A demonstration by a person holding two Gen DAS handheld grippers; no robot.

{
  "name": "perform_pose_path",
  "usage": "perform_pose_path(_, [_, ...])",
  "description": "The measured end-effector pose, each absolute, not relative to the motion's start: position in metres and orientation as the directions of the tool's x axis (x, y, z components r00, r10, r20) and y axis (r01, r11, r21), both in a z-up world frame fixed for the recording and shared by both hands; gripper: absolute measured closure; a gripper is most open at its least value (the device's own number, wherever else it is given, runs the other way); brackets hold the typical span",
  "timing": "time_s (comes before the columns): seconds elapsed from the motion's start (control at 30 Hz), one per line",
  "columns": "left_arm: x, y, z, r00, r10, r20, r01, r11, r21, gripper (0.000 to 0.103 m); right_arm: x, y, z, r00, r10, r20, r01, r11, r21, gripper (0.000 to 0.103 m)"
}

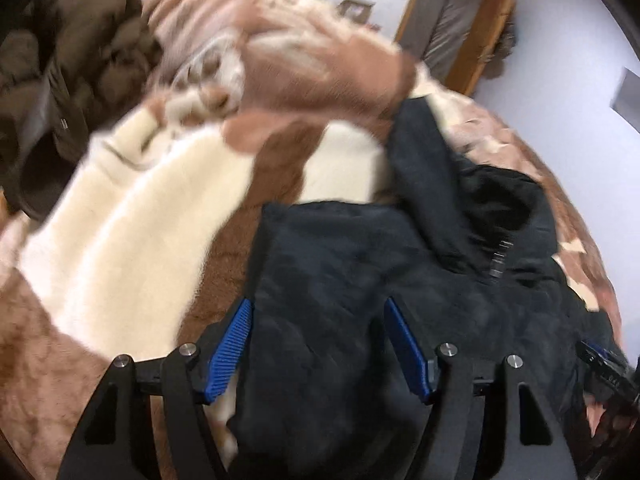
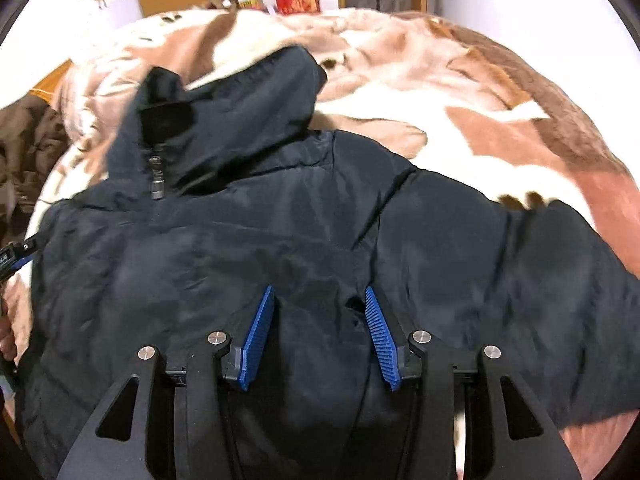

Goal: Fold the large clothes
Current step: 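Fold the held sleeve across the jacket body with the left tool, release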

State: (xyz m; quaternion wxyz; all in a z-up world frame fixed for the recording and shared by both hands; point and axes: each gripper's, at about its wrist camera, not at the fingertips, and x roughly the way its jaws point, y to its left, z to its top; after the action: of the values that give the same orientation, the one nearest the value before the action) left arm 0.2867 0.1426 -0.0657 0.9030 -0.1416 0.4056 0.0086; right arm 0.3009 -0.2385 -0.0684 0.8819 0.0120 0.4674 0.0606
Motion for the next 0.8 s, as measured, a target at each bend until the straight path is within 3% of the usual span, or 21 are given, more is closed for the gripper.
perform_pose_path(0.07, [0.275,0.133,-0.067,0.661,-0.105,-0.743,-0.105,0.968,-0.23,0.033,0.294,-0.241,-0.083,0.528,0.114,-0.842,-0.09,0.993,0.078,0.056])
perform_pose_path(0.17, [0.283,0.123,-0.099,0.574,-0.017,-0.818,-0.105,0.99,-0.095,0.035,0.303,-0.246,-0.101,0.488,0.119,-0.865,-0.091,0.992,0.085,0.055])
perform_pose_path(0.33, [0.272,0.127,-0.088,0.573,-0.041,-0.818,-0.153,0.976,-0.156,0.036,0.286,-0.248,-0.063,0.555,0.09,-0.827,-0.08,0.995,0.055,0.054])
perform_pose_path(0.8, [0.137,0.045,-0.023,0.624,-0.147,-0.767,0.043,0.987,-0.154,0.035,0.128,-0.293,-0.026,0.57,0.179,-0.802,-0.017,0.978,0.206,0.046])
